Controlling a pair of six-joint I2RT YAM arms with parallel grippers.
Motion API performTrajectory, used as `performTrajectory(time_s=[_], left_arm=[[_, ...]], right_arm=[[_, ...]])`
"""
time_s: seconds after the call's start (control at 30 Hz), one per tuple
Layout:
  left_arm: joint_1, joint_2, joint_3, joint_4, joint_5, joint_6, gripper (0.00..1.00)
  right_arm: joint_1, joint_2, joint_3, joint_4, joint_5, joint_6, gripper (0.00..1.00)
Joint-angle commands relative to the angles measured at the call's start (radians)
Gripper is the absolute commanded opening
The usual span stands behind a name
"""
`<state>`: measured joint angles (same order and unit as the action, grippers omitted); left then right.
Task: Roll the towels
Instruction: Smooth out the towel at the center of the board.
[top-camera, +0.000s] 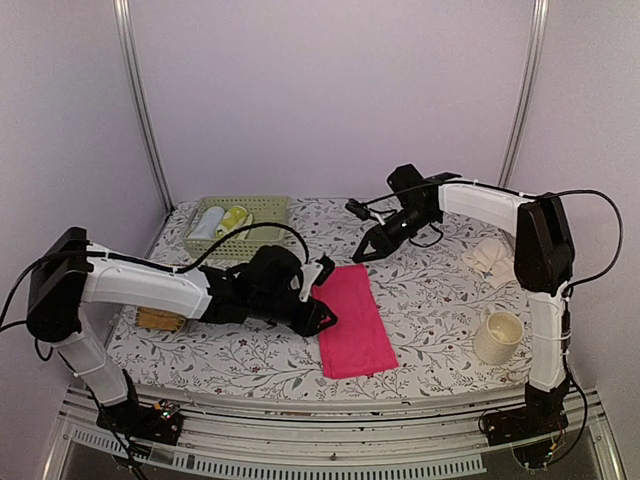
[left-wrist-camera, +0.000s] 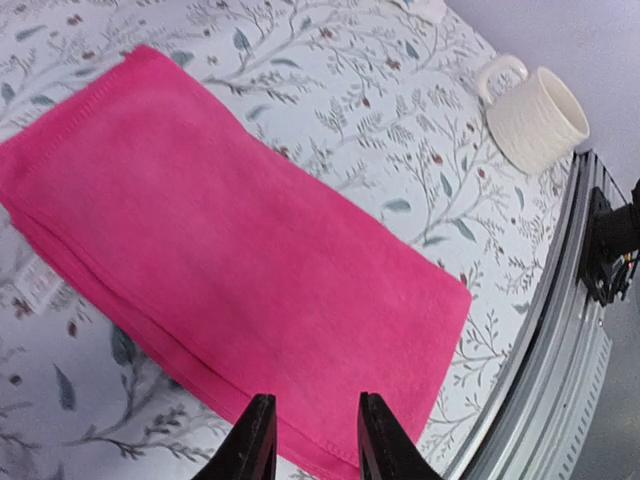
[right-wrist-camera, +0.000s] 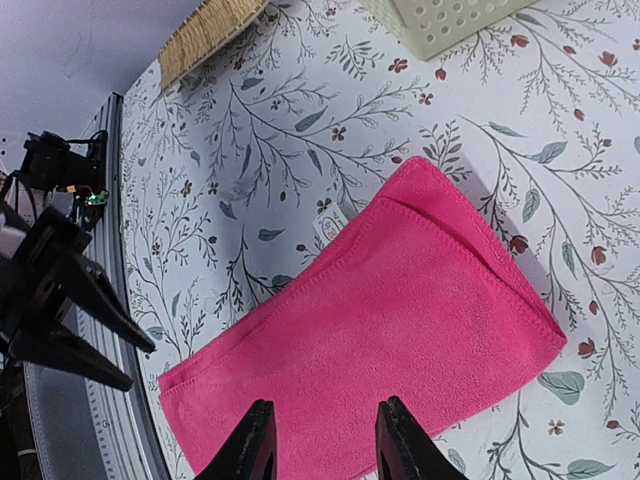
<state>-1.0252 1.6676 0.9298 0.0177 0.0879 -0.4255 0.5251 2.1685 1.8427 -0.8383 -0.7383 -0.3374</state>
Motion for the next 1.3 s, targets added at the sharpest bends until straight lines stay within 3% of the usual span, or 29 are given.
performTrajectory(time_s=[0.0,0.23,0.53,1.03,1.27], left_arm=[[0.137,0.065,0.084,0.037,0.068,0.052,0.28],[0.214,0.281,0.273,0.013,0.087,0.039,0.17],[0.274,0.435,0.316,-0.002,0.076,-0.011,0.15],[0.287,0.342,0.274,0.011,0.051,0.024,0.17],[0.286,0.226,0.237,0.022,0.089,0.040,0.19]], right_arm=[[-0.014,-0.016,-0.113,0.049,-0.054,-0.049,0.36],[-0.018,0.056,-0.151,0.114,0.004,-0.007,0.33],[-0.054,0.126,-0.157,0.165,0.169,0.062,0.33],[-0.069,-0.023,-0.232,0.191,0.169,0.005,0.34],[-0.070,-0.241,-0.344,0.171,0.163,-0.059,0.35]])
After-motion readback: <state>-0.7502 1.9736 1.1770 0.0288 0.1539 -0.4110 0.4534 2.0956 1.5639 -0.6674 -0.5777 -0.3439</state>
